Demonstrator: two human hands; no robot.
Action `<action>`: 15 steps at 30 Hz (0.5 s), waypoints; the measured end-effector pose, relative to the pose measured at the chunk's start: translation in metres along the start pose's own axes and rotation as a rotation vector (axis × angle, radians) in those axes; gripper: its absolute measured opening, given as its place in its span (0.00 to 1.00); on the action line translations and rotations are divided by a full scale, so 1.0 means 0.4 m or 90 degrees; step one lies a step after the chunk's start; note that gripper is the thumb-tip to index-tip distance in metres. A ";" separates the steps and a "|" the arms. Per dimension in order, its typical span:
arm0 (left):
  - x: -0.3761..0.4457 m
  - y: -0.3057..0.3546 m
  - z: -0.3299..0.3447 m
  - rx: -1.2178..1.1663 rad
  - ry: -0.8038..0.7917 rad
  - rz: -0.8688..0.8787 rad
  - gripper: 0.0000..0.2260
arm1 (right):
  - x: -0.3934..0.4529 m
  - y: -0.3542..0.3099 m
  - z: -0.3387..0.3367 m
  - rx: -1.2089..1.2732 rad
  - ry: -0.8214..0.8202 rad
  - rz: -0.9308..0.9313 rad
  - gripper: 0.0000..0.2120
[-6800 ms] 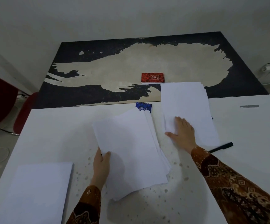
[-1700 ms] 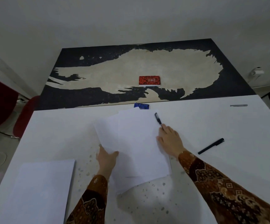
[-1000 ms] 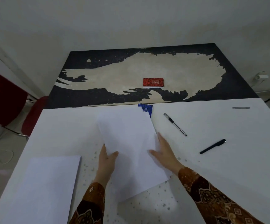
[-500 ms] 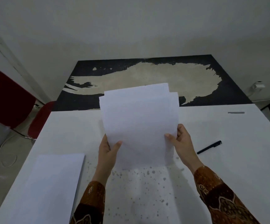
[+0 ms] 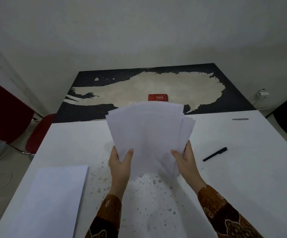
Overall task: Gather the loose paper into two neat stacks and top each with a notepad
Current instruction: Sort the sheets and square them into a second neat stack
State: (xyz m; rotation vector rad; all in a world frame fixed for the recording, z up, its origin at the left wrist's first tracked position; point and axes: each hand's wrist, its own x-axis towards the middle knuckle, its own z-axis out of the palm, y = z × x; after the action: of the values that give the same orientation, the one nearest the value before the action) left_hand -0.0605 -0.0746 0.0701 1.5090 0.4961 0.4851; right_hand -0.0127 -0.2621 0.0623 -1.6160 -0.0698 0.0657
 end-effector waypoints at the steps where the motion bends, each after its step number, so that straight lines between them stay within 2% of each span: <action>1: -0.019 0.006 -0.021 -0.013 -0.004 -0.003 0.13 | -0.020 -0.011 0.001 -0.005 -0.005 -0.012 0.20; 5: -0.017 0.027 -0.035 -0.022 -0.005 -0.006 0.14 | -0.017 -0.036 -0.011 0.028 -0.003 -0.035 0.23; 10: -0.013 0.116 -0.011 -0.005 0.022 0.066 0.17 | -0.021 -0.099 0.019 0.007 -0.003 -0.090 0.25; 13: -0.029 0.142 0.010 -0.010 0.052 0.069 0.12 | -0.037 -0.105 0.043 -0.027 0.013 -0.108 0.26; 15: -0.033 0.145 0.008 -0.016 0.073 0.070 0.10 | -0.042 -0.114 0.034 -0.032 0.055 -0.148 0.32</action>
State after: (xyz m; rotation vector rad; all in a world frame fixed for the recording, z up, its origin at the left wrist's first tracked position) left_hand -0.0692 -0.0845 0.1282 1.4956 0.4965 0.6649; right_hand -0.0306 -0.2478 0.1071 -1.6486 -0.1933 -0.1855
